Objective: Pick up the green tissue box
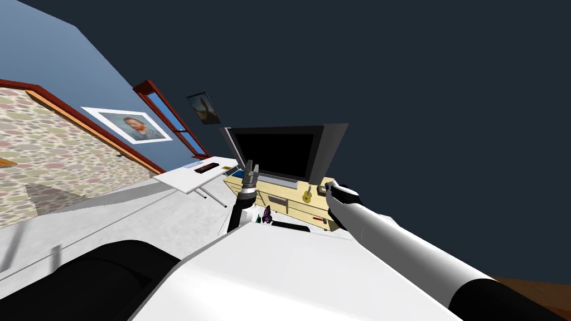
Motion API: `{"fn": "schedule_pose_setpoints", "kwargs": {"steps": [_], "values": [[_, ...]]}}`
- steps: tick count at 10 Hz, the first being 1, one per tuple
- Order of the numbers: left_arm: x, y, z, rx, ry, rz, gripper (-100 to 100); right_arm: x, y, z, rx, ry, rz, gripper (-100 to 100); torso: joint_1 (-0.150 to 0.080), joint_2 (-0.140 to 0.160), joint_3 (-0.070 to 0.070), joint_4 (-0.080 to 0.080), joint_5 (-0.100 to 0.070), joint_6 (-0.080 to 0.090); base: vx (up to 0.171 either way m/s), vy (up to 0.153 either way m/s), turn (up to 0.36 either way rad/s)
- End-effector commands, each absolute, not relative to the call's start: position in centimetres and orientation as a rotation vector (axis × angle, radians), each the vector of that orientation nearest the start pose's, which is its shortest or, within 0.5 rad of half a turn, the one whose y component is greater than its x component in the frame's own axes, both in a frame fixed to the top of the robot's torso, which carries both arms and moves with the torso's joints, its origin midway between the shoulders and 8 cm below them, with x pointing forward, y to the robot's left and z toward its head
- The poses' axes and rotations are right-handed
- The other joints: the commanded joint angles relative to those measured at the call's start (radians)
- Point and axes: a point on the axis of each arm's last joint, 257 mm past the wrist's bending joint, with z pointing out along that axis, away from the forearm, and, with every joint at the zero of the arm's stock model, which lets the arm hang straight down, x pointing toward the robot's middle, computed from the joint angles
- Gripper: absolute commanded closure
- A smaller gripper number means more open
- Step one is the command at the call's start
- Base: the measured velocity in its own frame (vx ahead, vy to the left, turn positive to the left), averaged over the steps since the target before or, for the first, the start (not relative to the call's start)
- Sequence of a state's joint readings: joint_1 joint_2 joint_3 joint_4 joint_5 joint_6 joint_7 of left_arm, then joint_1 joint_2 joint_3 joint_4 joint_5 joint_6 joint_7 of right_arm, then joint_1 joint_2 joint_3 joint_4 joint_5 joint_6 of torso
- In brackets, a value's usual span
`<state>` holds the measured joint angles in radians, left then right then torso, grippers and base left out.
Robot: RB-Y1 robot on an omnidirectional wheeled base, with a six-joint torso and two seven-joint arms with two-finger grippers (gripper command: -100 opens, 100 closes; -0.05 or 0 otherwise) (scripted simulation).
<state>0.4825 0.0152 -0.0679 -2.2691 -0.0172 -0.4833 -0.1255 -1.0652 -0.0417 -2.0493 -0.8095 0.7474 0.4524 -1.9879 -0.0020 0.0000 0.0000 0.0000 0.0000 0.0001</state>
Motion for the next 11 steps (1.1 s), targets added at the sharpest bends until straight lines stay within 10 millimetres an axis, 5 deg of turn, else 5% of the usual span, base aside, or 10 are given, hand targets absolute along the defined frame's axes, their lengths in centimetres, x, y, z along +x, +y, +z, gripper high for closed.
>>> {"fn": "schedule_pose_setpoints", "kwargs": {"steps": [1,2,5,7,8,11], "values": [[35.3,25.2,2.1,-0.604,0.676,-1.248,0,53.9,-42.1,-41.9,-1.856,2.042,-0.881,-100,0.000,0.000,0.000,0.000,0.000,0.000,-0.001,0.001,-0.031],[35.3,25.2,2.1,-0.604,0.676,-1.248,0,52.4,-44.6,-42.1,-1.817,2.095,-0.892,-100,0.001,-0.001,0.000,0.000,0.000,0.000,-0.012,0.004,0.322],[35.3,25.2,2.1,-0.603,0.676,-1.248,0,50.9,-46.9,-42.2,-1.772,2.145,-0.905,-100,0.001,0.000,0.000,0.000,0.000,-0.001,-0.021,-0.010,0.216],[35.3,25.2,2.1,-0.603,0.676,-1.248,0,47.6,-51.7,-42.1,-1.704,2.234,-0.941,-100,0.000,0.001,0.000,0.000,0.000,-0.001,-0.036,-0.006,0.381],[35.3,25.2,2.1,-0.603,0.676,-1.248,0,47.8,-51.6,-42.0,-1.685,2.235,-0.942,-100,0.000,0.001,0.001,0.000,0.000,-0.001,-0.032,-0.011,0.174],[35.3,25.2,2.1,-0.604,0.676,-1.248,0,44.5,-56.1,-41.5,-1.596,2.311,-0.991,-100,0.000,0.000,0.000,0.000,0.000,0.000,-0.024,-0.001,0.254]]}}
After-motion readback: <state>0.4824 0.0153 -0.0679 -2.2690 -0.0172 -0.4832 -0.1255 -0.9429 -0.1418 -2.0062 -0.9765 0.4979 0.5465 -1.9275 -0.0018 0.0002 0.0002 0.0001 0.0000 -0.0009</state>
